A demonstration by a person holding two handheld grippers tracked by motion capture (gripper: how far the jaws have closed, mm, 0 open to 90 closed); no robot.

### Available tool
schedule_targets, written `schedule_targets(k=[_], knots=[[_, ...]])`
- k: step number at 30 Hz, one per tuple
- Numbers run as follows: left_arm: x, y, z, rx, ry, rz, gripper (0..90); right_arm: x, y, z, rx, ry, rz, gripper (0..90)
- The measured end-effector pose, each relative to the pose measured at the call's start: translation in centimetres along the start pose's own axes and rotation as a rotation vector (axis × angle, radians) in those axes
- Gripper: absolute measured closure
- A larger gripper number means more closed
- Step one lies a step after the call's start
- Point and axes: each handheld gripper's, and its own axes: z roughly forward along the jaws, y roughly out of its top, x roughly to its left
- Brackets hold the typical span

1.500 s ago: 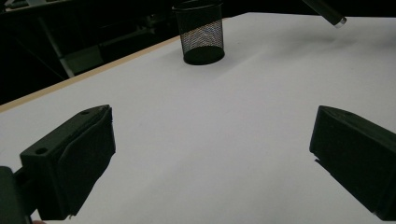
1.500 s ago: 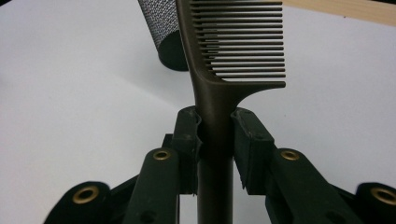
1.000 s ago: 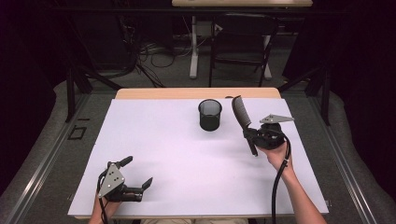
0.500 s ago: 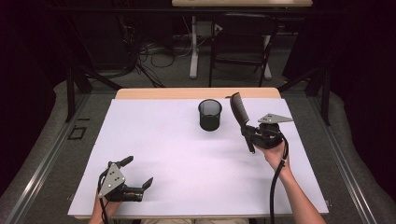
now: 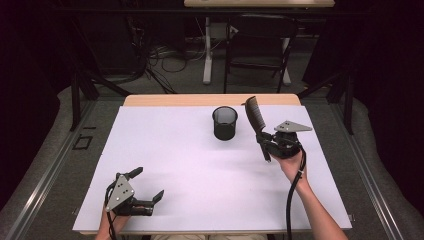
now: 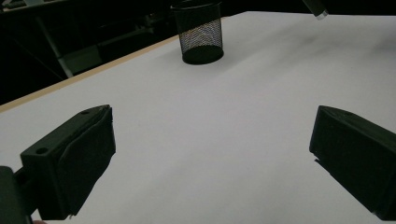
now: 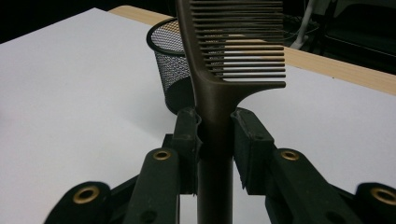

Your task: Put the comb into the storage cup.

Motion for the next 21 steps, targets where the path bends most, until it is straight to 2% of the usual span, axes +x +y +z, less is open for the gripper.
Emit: schedule_targets(k=[21], knots=[[-0.1, 0.0, 0.0, 0.002, 0.004, -0.002, 0.4, 0.4, 1.3, 0.0, -0.029, -0.006, -0.004, 72.4]])
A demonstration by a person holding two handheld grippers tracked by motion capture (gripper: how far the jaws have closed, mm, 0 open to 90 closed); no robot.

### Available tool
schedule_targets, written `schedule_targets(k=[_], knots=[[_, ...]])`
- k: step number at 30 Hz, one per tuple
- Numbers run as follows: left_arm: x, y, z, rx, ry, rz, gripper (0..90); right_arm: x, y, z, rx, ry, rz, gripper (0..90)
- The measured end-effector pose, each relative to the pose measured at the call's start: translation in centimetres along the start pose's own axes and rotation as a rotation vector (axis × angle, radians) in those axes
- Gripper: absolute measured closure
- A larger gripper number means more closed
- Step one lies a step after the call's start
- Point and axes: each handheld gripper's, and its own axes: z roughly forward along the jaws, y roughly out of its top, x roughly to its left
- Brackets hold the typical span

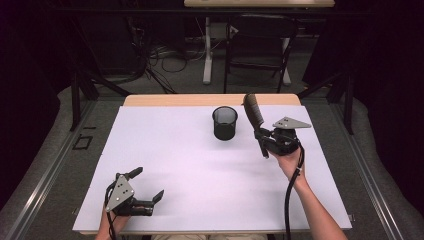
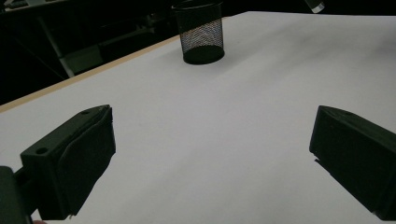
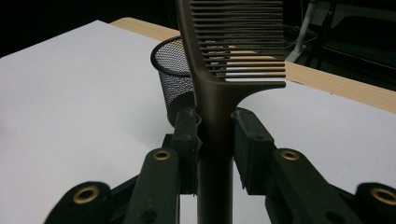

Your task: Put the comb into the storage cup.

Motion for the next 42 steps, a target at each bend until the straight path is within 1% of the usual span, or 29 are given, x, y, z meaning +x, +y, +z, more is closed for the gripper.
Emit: schedule_targets(k=[6, 26, 42], knots=[[0.0, 0.0, 0.0, 0.001, -0.001, -0.001, 0.4, -0.1, 0.4, 0.1, 0.000, -0.002, 0.002, 72.4], [-0.1, 0.1, 0.0, 0.001, 0.001, 0.000, 0.5, 0.2, 2.4, 0.4, -0.009, 0.001, -0.023, 72.4], [-0.1, 0.1, 0.0, 0.008, 0.006, -0.005, 0.5, 0.3, 3.5, 1.4, -0.006, 0.008, -0.031, 72.4]])
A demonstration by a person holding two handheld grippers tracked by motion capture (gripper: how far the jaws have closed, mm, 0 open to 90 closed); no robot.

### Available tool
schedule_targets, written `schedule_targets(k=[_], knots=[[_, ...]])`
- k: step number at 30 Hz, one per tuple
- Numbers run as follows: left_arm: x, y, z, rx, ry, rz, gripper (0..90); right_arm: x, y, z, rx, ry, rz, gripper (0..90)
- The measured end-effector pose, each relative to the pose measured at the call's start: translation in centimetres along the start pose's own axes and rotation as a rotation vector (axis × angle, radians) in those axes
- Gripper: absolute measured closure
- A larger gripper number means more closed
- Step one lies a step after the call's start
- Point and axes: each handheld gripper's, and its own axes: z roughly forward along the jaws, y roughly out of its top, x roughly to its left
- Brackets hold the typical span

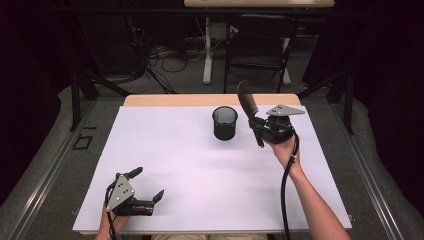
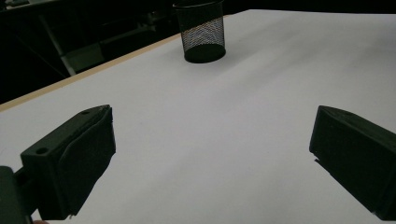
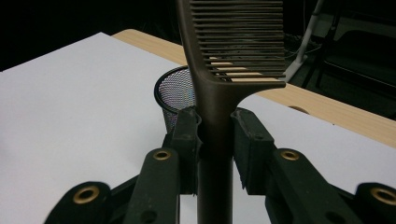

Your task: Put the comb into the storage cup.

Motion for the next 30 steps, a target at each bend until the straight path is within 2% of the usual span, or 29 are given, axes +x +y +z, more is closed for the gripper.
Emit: schedule_targets(k=[30], knots=[[0.0, 0.0, 0.0, -0.001, -0.003, -0.007, 0.4, 0.3, 1.8, 1.1, -0.018, 0.005, -0.015, 72.4]])
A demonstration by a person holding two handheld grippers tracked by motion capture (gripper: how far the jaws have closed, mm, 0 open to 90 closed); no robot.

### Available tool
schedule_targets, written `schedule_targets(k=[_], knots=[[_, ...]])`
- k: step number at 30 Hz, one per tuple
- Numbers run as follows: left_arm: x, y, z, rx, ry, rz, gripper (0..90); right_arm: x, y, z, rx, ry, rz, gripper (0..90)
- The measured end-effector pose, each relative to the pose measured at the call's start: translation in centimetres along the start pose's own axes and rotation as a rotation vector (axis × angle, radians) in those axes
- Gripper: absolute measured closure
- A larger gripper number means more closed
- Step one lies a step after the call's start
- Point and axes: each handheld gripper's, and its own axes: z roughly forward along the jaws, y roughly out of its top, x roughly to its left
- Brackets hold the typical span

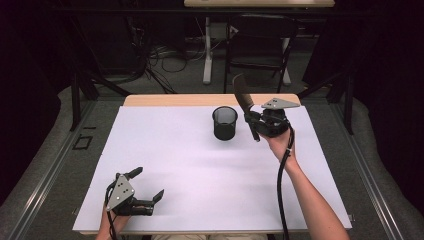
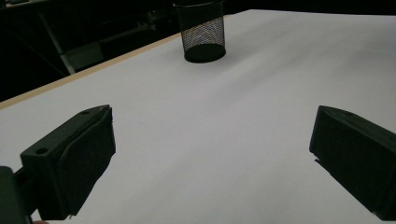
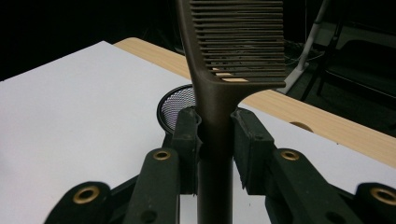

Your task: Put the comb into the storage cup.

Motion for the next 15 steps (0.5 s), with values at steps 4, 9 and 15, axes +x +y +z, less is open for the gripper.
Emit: schedule_targets(k=[4, 9, 15], knots=[[-0.01, 0.00, -0.01, 0.000, 0.000, -0.001, 0.4, -0.03, 0.05, 0.12, -0.001, 0.000, 0.005, 72.4], [0.00, 0.00, -0.05, -0.003, 0.004, -0.004, 0.4, -0.05, 0.16, 0.23, -0.012, -0.001, 0.005, 72.4], [0.01, 0.01, -0.05, -0.005, 0.004, -0.004, 0.4, 0.01, 0.29, 0.38, -0.023, 0.001, 0.005, 72.4]])
